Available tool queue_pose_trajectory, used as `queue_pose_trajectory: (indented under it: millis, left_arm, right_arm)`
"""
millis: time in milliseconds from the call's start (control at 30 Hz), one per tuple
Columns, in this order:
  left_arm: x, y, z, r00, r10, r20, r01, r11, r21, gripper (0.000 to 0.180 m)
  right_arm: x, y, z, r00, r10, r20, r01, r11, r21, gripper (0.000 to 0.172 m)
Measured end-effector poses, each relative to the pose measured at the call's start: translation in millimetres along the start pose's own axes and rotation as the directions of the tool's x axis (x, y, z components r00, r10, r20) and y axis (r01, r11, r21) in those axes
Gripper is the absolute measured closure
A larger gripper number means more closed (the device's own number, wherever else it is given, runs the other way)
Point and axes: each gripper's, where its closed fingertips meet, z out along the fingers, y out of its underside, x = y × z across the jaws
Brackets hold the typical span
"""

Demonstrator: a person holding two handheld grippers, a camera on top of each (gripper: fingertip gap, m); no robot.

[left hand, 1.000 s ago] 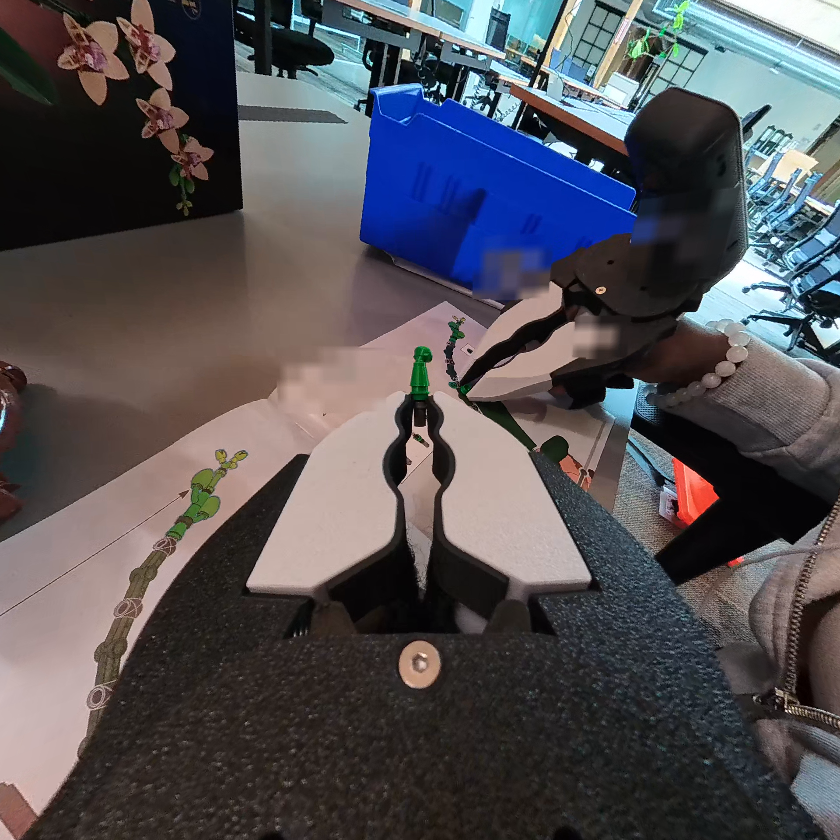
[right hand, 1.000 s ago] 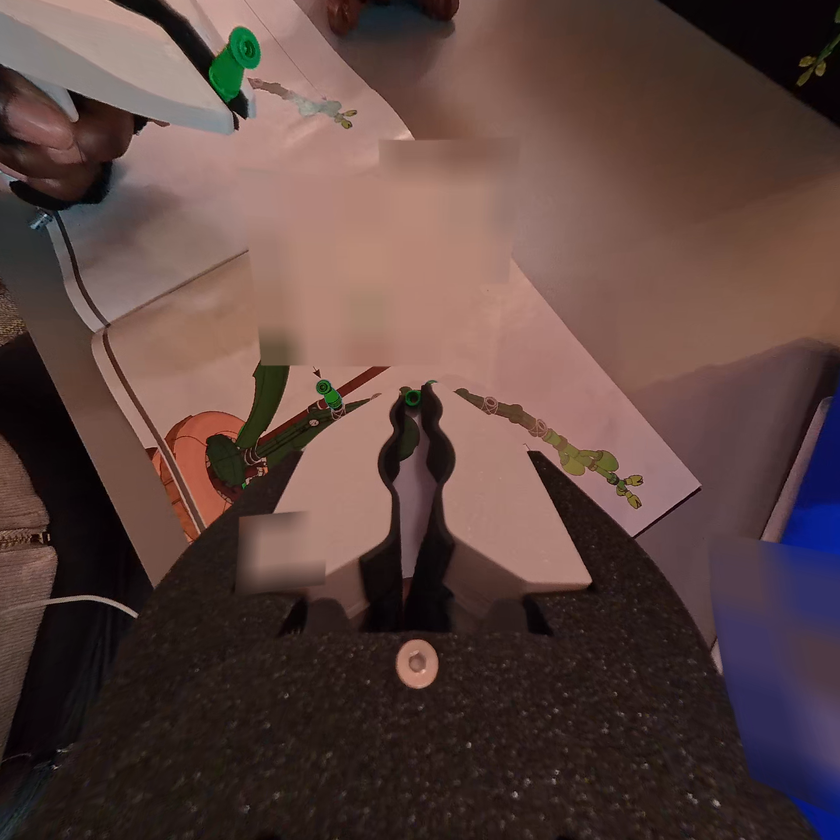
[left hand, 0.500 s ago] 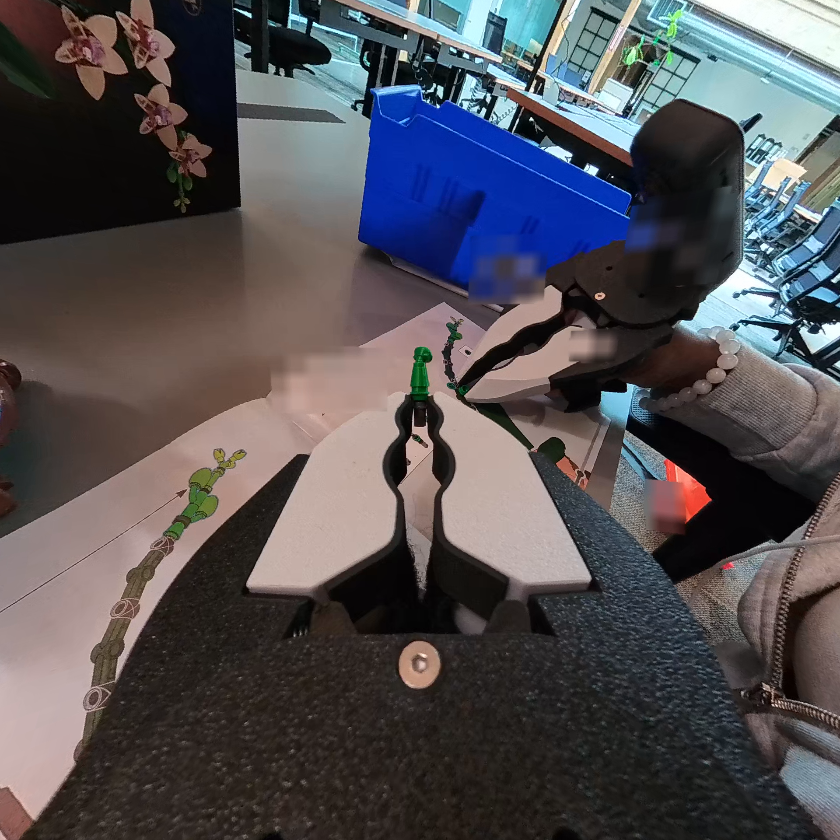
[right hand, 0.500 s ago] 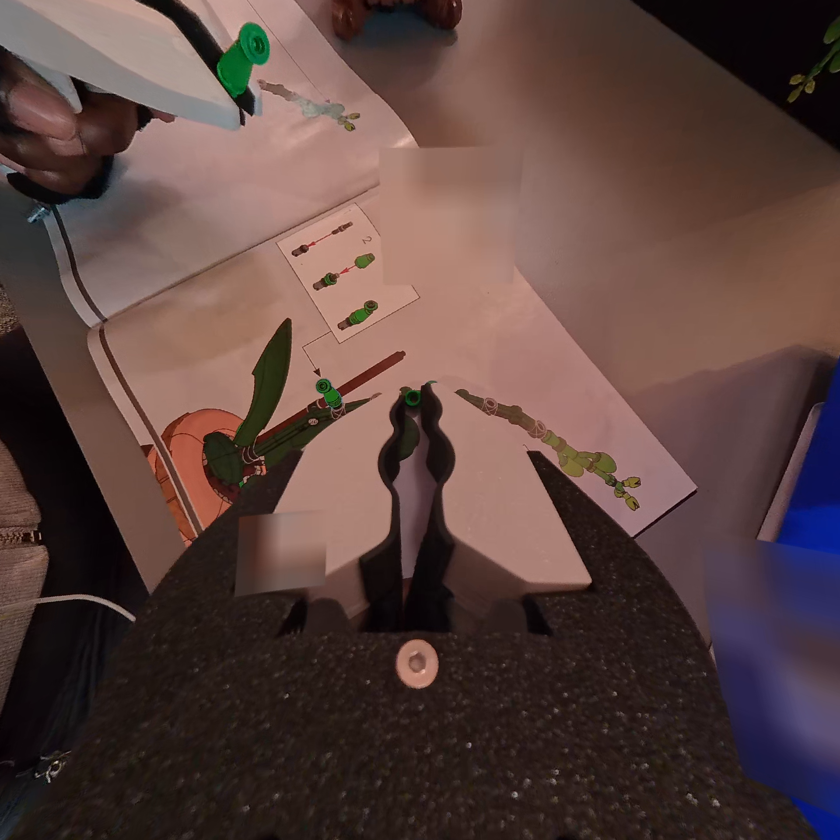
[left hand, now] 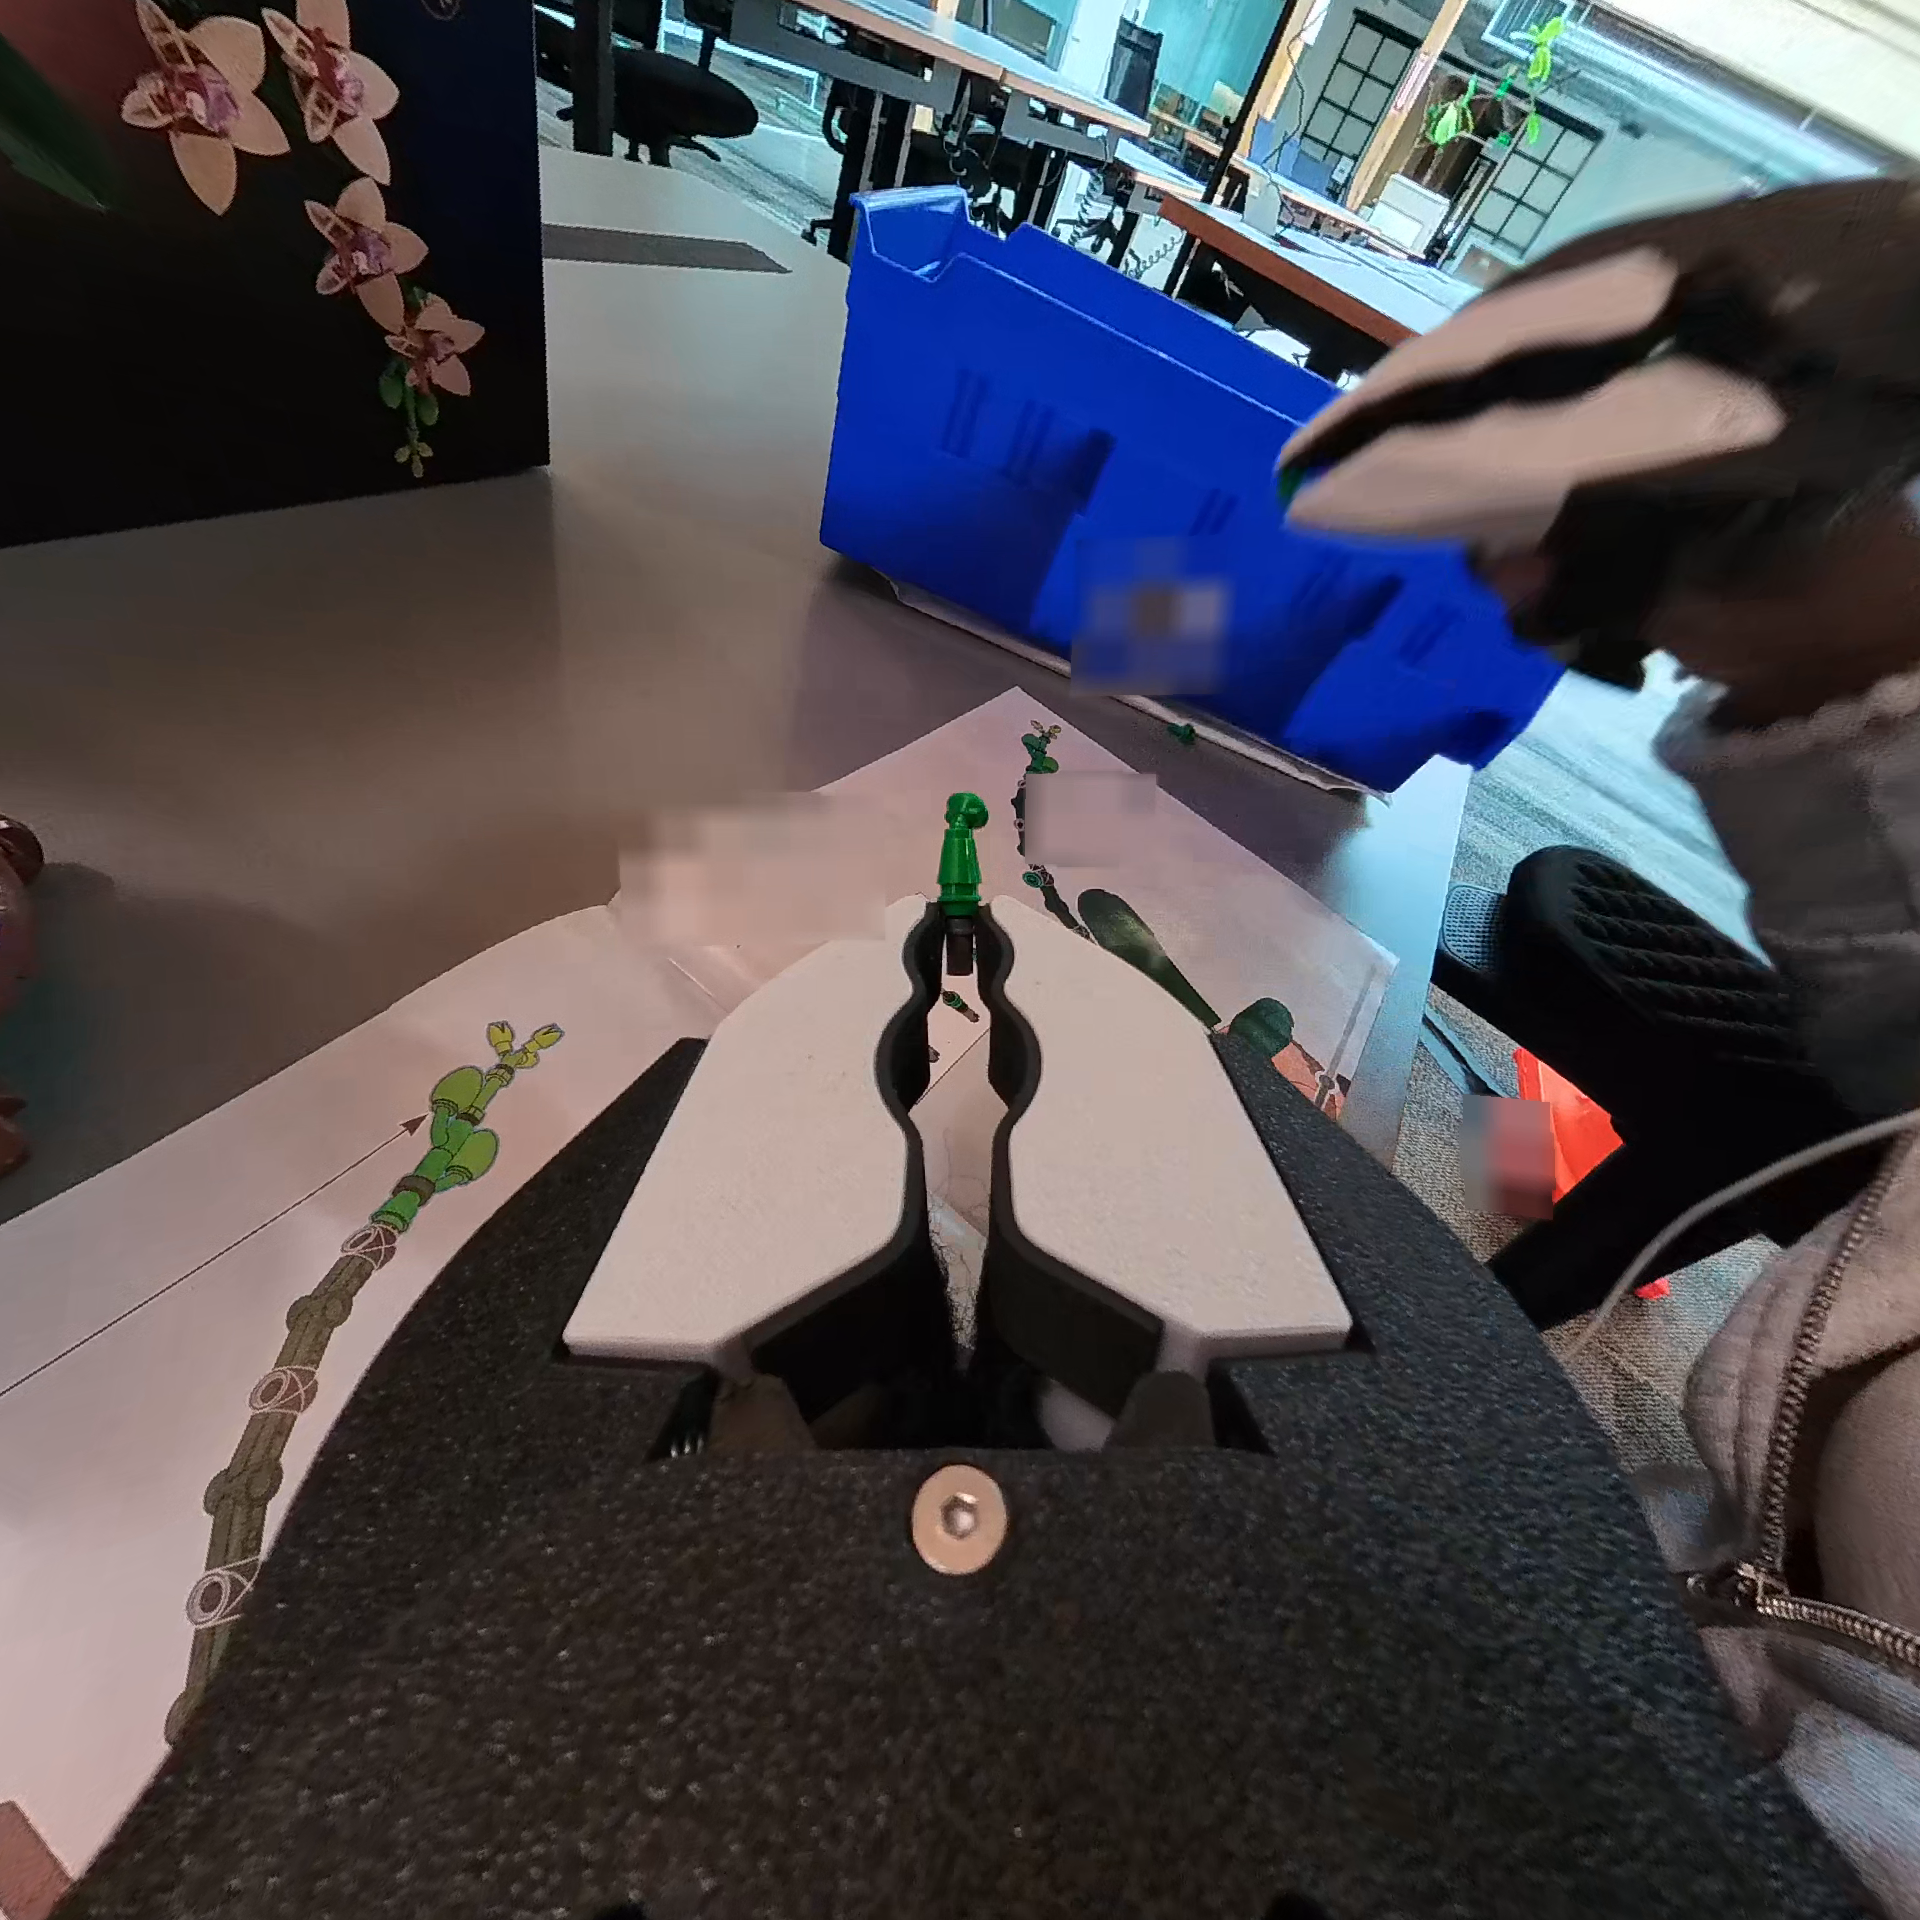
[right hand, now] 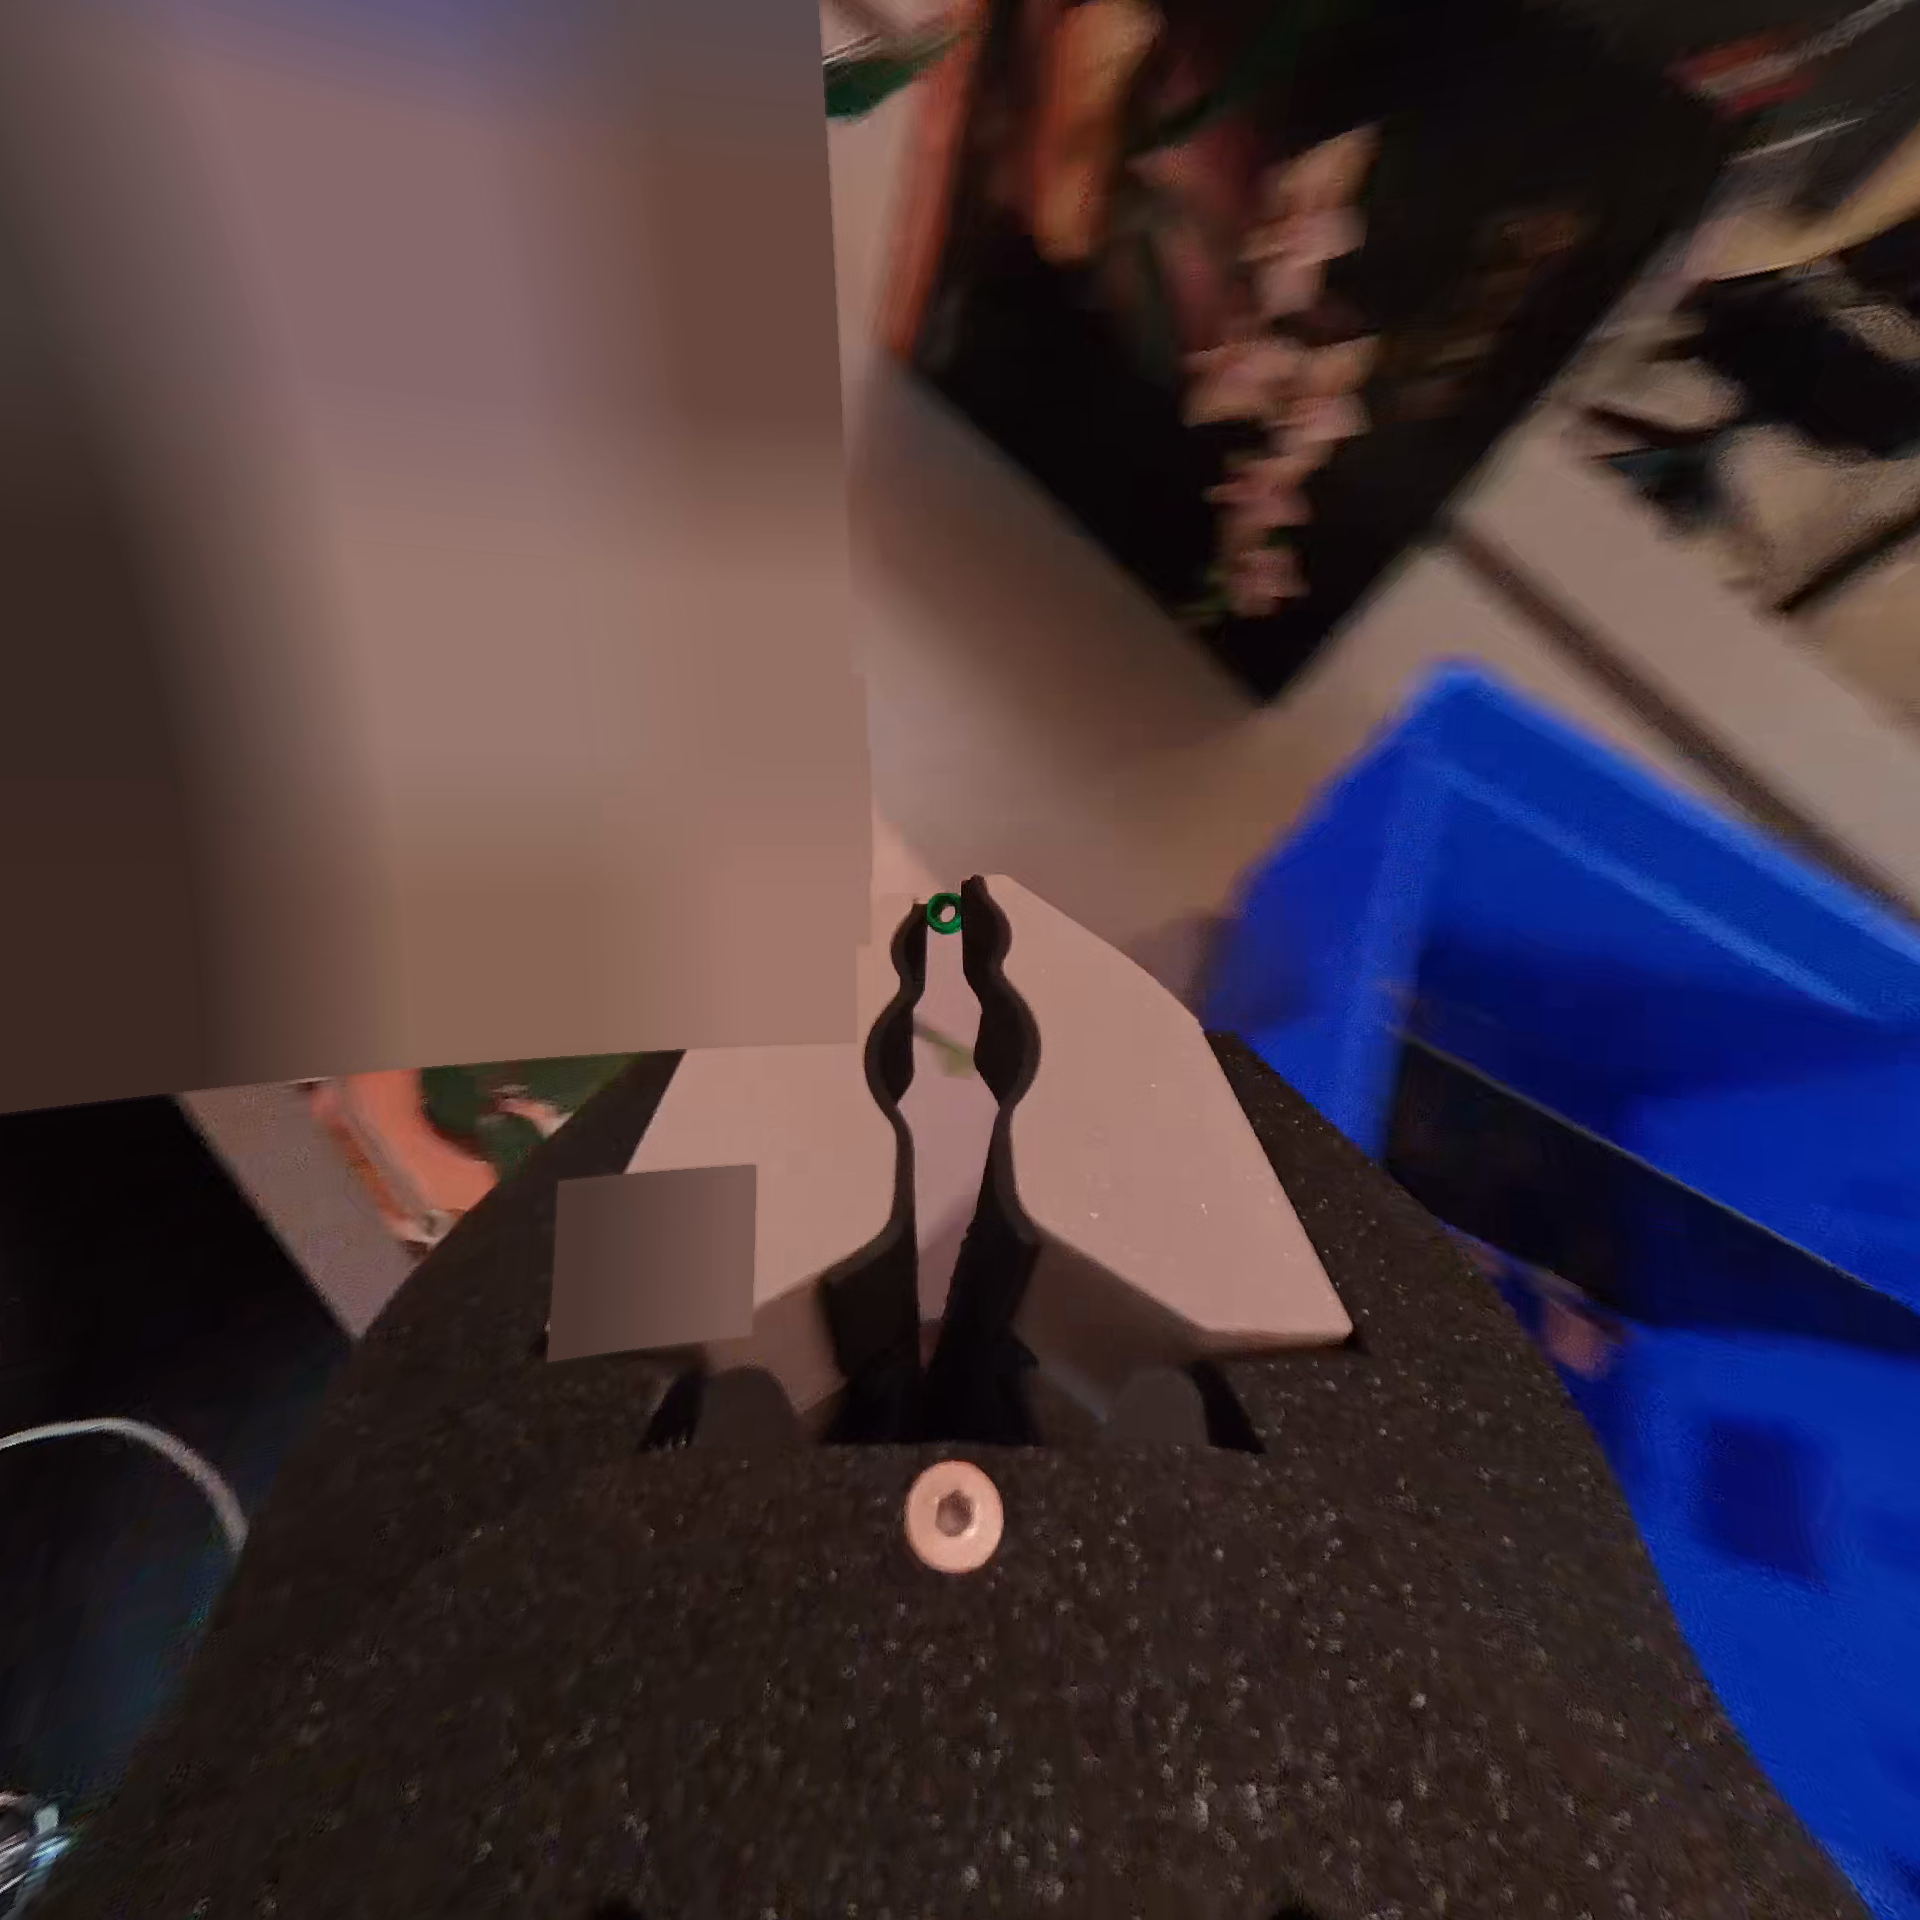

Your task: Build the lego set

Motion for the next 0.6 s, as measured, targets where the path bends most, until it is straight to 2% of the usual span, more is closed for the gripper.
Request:
queue_pose_trajectory:
  millis: [100,200,267,367,433,500,600]
  left_arm:
    - [0.4,0.3,0.1,1.0,0.006,0.001,-0.006,1.0,-0.004,0.175]
    - [1.6,0.8,-0.3,1.0,0.017,0.001,-0.017,1.0,-0.005,0.175]
    - [1.9,0.9,0.0,1.0,0.021,0.001,-0.021,1.0,-0.005,0.175]
    - [2.5,1.5,0.2,0.999,0.033,0.005,-0.033,0.999,-0.008,0.175]
    - [2.9,1.9,1.0,0.999,0.041,0.007,-0.041,0.999,-0.013,0.175]
    - [2.7,2.3,1.0,0.999,0.041,0.008,-0.041,0.999,-0.016,0.175]
    - [2.7,2.3,1.6,1.0,0.029,0.0,-0.029,0.999,-0.019,0.175]
  right_arm:
    - [65.8,7.6,-55.8,0.967,0.041,-0.25,-0.054,0.997,-0.046,0.166]
    - [108.1,31.4,-89.4,0.929,0.084,-0.359,-0.141,0.981,-0.136,0.166]
    - [126.0,49.3,-95.6,0.931,0.085,-0.356,-0.16,0.969,-0.188,0.166]
    - [142.1,84.9,-86.0,0.93,0.213,-0.3,-0.278,0.941,-0.193,0.166]
    - [139.5,103.8,-84.8,0.917,0.303,-0.258,-0.355,0.917,-0.184,0.166]
    - [133.6,113.7,-95.1,0.919,0.307,-0.248,-0.358,0.913,-0.197,0.166]
    - [121.8,131.8,-111.7,0.927,0.298,-0.227,-0.357,0.887,-0.294,0.166]
